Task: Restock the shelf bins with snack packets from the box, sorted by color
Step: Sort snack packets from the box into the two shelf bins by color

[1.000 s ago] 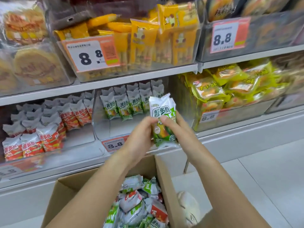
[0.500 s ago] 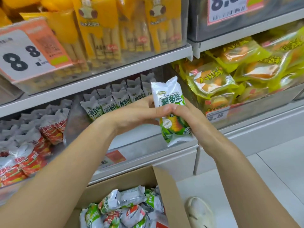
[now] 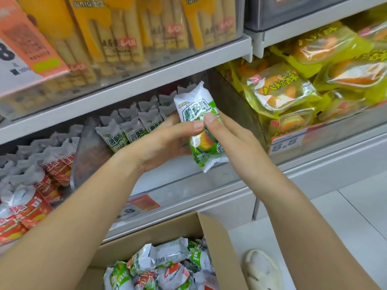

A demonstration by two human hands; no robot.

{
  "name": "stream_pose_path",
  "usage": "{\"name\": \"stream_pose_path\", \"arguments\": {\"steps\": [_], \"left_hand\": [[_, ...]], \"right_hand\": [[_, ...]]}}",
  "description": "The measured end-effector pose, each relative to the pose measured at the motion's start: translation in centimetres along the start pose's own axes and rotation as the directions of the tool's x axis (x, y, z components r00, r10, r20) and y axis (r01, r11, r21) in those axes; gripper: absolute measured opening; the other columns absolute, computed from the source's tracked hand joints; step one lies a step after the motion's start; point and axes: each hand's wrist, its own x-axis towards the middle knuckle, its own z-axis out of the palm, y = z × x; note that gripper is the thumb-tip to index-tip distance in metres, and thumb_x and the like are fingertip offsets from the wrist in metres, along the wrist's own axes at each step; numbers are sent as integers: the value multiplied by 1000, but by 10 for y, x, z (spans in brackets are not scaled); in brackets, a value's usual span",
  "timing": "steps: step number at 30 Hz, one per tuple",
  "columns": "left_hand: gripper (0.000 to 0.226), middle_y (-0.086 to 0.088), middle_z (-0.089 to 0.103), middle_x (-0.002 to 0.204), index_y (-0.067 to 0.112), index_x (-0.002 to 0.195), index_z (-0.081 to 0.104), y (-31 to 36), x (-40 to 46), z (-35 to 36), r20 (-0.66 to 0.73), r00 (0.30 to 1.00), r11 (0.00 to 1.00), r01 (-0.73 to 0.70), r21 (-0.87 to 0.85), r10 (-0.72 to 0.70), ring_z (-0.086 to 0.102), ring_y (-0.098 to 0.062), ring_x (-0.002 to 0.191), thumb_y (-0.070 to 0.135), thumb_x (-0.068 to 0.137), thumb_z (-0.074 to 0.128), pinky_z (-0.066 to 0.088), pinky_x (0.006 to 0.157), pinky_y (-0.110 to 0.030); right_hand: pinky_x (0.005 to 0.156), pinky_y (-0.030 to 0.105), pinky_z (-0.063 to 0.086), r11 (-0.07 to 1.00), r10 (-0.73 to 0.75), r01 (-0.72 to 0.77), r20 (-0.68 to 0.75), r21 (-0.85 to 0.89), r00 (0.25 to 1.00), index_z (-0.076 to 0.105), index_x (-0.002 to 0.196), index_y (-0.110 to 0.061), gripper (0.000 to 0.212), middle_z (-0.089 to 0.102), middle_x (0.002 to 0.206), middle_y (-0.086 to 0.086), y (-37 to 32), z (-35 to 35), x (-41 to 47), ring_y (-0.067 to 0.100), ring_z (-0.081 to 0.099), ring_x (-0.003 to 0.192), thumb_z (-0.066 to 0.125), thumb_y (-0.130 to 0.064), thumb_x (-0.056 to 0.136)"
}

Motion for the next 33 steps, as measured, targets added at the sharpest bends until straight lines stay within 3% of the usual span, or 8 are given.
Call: {"name": "stream_pose_path", "arguments": {"steps": [7,10,13,20,24,28,31,33], "left_hand": [[43,-1,71,109,19,113,62,-12,31,-10,-125,991,999,45,17,-42,65,-16,101,33,72,69,51,90,-36],[85,9,63,121,19,135,36,-19,51,1,-213,974,952,-12,305,81,62,-4,108,32,66,83,49,97,-27],[111,17,48,128,15,148,9,-25,68,17,-167,967,867,-90,490,194,51,11,110,22,69,86,39,90,-3],[106,-4,31,150,20,151,18,-39,79,10,-146,920,573,-97,814,363,36,-13,132,30,68,83,30,100,-15],[112,0,11,158,30,153,8,-36,80,9,-107,928,482,-85,872,357,22,-15,141,19,70,83,31,99,-18],[101,-3,13,159,22,152,16,-39,82,6,-84,897,408,-113,906,434,13,-17,146,18,74,80,21,108,-20],[86,-4,24,157,16,148,30,-39,89,-1,-27,874,97,-23,995,485,10,-20,147,30,78,76,14,115,-32],[78,-4,28,155,15,145,35,-40,98,-6,-39,870,-21,57,998,491,14,-23,147,33,79,74,9,116,-35]], "right_hand": [[89,34,36,827,-37,-29,-106,-562,994,28,149,-29,61,48,136,6,-1,6,-5,23,43,125,31,-58,95],[80,35,38,751,3,-94,-139,-654,990,33,144,-23,58,51,125,10,2,1,-3,29,50,113,39,-54,94],[69,32,29,696,37,-156,-182,-701,983,46,128,-14,47,53,117,12,3,-7,-1,31,50,98,44,-47,94],[84,32,42,625,21,-3,13,-781,1000,49,132,-26,43,59,122,3,3,-3,-8,23,55,110,44,-47,95],[96,33,34,550,31,66,99,-832,995,40,141,-21,53,58,127,4,8,0,-7,23,52,117,41,-50,96],[97,32,33,556,9,88,111,-826,994,40,140,-21,54,59,124,3,10,-1,-8,23,52,117,40,-51,96],[95,32,34,559,-1,95,114,-824,993,44,135,-20,50,61,121,3,11,-2,-7,23,53,114,41,-51,96],[96,31,33,559,-2,98,116,-823,993,44,135,-21,49,61,121,3,11,-3,-7,22,53,114,41,-51,96]]}}
